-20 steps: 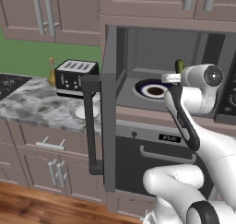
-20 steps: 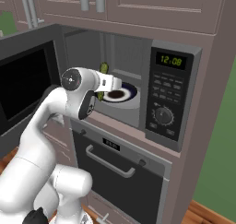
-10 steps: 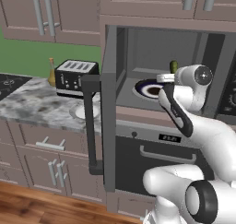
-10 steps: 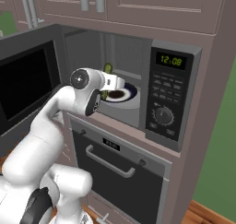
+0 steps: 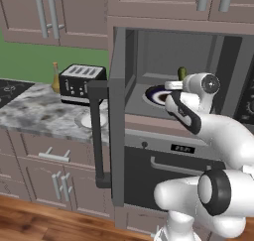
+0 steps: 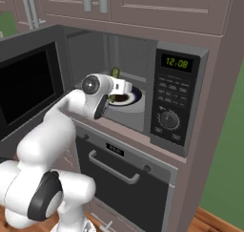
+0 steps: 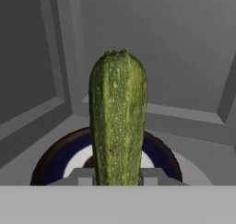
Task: Pick the squash from the counter and place it in the microwave. Then turn on the microwave.
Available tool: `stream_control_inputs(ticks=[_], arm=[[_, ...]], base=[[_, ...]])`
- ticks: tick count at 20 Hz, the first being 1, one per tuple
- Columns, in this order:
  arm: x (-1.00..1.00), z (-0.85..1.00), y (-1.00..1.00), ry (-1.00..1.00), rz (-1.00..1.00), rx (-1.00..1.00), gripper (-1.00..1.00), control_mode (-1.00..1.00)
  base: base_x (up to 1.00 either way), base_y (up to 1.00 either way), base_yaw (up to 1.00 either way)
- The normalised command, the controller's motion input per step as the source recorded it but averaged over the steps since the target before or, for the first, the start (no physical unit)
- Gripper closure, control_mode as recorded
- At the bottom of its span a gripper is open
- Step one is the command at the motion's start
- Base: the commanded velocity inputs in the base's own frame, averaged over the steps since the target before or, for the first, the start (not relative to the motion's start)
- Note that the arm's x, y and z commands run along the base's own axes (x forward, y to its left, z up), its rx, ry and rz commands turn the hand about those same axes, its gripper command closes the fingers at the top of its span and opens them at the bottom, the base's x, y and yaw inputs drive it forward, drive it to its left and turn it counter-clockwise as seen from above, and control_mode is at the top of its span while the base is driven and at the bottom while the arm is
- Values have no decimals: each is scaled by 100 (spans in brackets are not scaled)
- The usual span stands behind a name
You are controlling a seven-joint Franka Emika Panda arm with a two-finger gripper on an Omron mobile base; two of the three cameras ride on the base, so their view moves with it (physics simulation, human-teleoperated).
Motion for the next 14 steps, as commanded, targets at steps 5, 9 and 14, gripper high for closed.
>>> stream_control_inputs(ticks=[5, 9, 14], arm=[[40, -20, -5, -1, 0, 0, 100, -100], [25, -18, -4, 0, 0, 0, 100, -100], [22, -7, -5, 0, 0, 0, 100, -100]], base=[[0, 0, 0], [0, 0, 0], [0, 0, 0]])
